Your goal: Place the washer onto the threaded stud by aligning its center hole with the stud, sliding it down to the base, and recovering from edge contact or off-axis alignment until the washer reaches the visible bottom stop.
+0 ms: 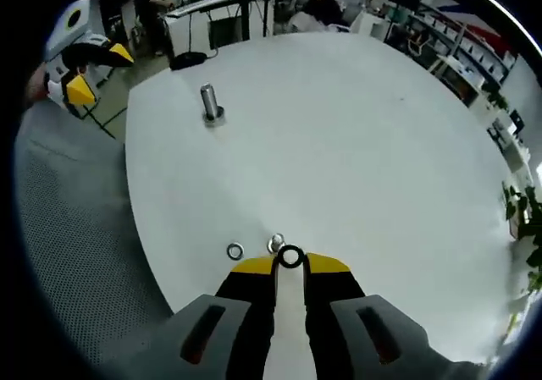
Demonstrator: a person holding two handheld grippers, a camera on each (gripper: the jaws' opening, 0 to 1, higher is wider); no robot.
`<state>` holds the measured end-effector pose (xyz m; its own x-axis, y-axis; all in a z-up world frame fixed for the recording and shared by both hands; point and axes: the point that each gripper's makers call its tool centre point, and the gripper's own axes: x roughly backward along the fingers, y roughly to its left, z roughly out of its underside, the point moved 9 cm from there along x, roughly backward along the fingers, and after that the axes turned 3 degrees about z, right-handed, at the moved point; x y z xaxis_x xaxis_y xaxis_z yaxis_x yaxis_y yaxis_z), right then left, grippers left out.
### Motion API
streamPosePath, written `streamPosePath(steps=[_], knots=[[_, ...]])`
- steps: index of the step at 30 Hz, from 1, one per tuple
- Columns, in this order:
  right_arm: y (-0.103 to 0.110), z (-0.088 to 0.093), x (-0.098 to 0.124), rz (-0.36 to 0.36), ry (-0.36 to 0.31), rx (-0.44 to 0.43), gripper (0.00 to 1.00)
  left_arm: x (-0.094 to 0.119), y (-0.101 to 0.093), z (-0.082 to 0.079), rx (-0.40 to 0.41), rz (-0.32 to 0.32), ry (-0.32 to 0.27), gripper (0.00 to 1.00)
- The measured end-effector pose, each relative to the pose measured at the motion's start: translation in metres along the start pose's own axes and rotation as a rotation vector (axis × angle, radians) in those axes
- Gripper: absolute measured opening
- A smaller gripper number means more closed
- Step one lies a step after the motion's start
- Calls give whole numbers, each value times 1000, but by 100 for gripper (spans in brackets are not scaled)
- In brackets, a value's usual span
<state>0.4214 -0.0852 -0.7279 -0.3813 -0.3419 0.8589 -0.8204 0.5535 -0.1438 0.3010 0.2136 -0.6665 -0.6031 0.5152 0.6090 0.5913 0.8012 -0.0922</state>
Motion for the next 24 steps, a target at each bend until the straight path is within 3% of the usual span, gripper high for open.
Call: streamPosePath(steps=[2, 4, 7, 16, 24], knots=[[-1, -2, 3, 6, -12, 0, 13, 0, 0, 0, -1, -1, -2, 43], [-3, -9, 7, 37, -70, 7, 13, 0, 0, -1, -5, -5, -4, 42], [0, -16, 9, 9, -74, 9, 13, 0, 1, 0, 1, -7, -4, 42], [6, -21, -3, -28, -17, 44, 13, 1, 2, 0, 8, -13, -5, 42], [6, -19, 0, -4, 11, 25, 13, 1, 1, 0, 7, -14, -3, 42]])
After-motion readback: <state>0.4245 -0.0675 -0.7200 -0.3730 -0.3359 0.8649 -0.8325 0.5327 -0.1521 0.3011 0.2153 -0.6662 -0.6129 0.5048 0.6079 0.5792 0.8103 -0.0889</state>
